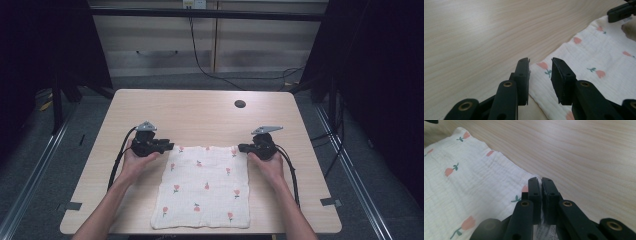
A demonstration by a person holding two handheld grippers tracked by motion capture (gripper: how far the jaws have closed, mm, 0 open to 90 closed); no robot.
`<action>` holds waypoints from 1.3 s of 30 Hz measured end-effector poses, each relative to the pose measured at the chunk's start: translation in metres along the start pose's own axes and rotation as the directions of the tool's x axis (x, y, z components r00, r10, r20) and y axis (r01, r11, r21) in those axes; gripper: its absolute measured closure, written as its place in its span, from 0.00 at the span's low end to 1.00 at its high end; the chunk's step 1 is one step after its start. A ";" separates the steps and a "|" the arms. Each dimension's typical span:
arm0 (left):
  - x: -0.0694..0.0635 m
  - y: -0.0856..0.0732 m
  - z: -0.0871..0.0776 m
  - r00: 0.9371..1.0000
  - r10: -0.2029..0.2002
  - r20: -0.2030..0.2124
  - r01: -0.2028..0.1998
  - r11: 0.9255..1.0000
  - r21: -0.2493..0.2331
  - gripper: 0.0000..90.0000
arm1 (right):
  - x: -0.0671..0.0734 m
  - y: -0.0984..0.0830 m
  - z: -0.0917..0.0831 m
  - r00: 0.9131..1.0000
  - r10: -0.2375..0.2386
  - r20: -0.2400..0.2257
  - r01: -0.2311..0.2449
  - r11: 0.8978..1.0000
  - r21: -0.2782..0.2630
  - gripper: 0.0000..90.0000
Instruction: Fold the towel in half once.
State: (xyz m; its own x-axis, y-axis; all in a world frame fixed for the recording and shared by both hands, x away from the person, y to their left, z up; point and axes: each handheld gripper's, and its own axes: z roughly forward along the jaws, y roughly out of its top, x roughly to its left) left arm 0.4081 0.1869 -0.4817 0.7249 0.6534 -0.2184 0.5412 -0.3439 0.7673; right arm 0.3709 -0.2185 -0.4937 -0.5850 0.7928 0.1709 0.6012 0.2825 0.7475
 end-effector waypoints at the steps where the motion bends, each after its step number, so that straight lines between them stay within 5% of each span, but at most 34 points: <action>1: 0.002 0.000 0.002 1.000 -0.007 -0.005 0.007 1.000 0.002 0.75 | 0.000 0.000 0.000 1.000 0.004 0.001 -0.004 1.000 -0.001 0.96; 5: 0.007 0.002 0.005 0.999 -0.014 -0.050 0.015 1.000 0.005 0.75 | 0.000 0.000 0.000 1.000 0.004 0.000 -0.004 1.000 -0.004 0.96; 15: 0.010 -0.008 0.028 0.998 -0.046 -0.039 0.048 0.997 0.056 0.76 | 0.000 -0.001 -0.001 1.000 0.005 0.002 -0.005 1.000 -0.003 0.96; 25: 0.005 -0.010 0.028 1.000 0.017 -0.001 -0.017 0.996 0.086 0.95 | -0.001 -0.005 -0.002 1.000 0.011 0.004 -0.011 1.000 0.001 0.95; 39: 0.002 0.001 0.000 0.999 0.009 0.031 -0.009 1.000 -0.006 0.96 | 0.004 -0.001 -0.006 1.000 0.000 0.004 0.000 1.000 -0.028 0.96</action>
State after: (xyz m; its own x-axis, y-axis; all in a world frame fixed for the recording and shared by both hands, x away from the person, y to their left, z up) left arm 0.4095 0.1881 -0.4813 0.7428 0.6289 -0.2298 0.5318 -0.3456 0.7731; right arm 0.3648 -0.2189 -0.4898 -0.5826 0.7952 0.1682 0.5856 0.2673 0.7653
